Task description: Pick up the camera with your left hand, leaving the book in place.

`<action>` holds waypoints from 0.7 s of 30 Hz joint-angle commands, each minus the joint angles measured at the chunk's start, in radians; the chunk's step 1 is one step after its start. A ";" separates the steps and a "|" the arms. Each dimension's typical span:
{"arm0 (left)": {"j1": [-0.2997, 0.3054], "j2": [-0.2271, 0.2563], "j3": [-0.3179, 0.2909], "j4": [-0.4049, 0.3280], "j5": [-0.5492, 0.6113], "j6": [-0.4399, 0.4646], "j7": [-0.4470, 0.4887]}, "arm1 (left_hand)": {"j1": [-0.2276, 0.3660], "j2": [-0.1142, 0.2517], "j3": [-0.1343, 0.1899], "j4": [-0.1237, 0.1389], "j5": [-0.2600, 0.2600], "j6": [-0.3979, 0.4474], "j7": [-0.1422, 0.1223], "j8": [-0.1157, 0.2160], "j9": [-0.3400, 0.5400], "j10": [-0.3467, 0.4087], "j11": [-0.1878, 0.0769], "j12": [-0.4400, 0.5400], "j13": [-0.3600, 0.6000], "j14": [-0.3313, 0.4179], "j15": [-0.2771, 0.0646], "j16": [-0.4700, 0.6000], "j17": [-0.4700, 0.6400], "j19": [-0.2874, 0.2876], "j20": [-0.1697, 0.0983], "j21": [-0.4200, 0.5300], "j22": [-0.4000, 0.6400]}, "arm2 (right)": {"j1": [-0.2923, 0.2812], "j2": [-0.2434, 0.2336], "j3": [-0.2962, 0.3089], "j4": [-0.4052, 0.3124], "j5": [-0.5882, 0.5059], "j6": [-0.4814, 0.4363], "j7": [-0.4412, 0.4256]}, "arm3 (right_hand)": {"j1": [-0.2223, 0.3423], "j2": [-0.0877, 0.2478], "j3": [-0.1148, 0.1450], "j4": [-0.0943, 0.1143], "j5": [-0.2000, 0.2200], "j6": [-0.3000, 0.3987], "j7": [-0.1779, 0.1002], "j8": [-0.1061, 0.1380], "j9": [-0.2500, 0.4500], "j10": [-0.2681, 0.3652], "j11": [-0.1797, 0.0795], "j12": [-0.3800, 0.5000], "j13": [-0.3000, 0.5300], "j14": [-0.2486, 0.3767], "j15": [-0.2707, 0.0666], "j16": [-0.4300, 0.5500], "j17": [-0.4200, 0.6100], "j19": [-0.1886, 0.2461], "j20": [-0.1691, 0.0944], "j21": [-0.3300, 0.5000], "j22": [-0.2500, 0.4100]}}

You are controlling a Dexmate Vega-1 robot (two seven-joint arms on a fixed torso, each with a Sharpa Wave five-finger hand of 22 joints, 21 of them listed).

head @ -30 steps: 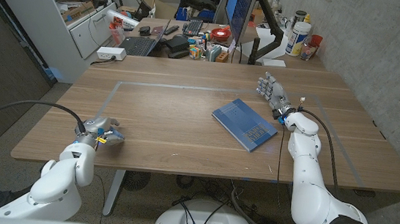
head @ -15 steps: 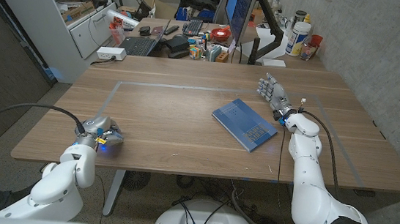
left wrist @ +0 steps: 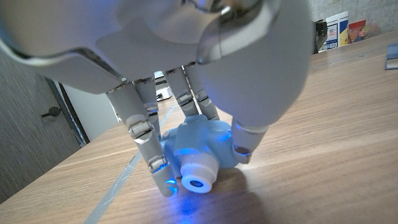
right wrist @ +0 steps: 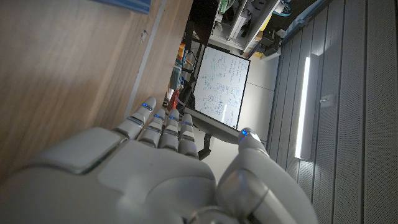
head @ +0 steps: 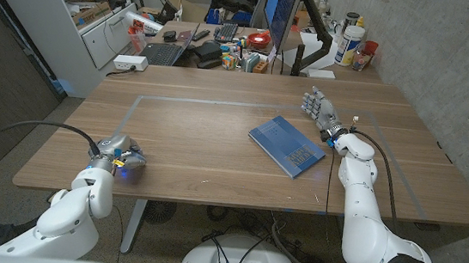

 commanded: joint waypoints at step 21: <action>-0.019 0.047 0.014 -0.039 -0.037 0.056 -0.009 | 0.159 0.161 0.009 0.015 -0.003 0.017 -0.001 -0.003 0.004 0.012 -0.006 -0.005 0.012 0.239 -0.335 -0.015 0.005 0.003 -0.001 -0.005 0.002 | 0.014 -0.003 0.002 0.016 -0.002 0.014 -0.004 | 0.003 0.011 -0.001 0.000 0.003 -0.001 -0.005 0.002 0.002 0.012 -0.001 0.003 0.006 0.010 0.003 0.004 0.001 0.015 -0.005 -0.007 0.006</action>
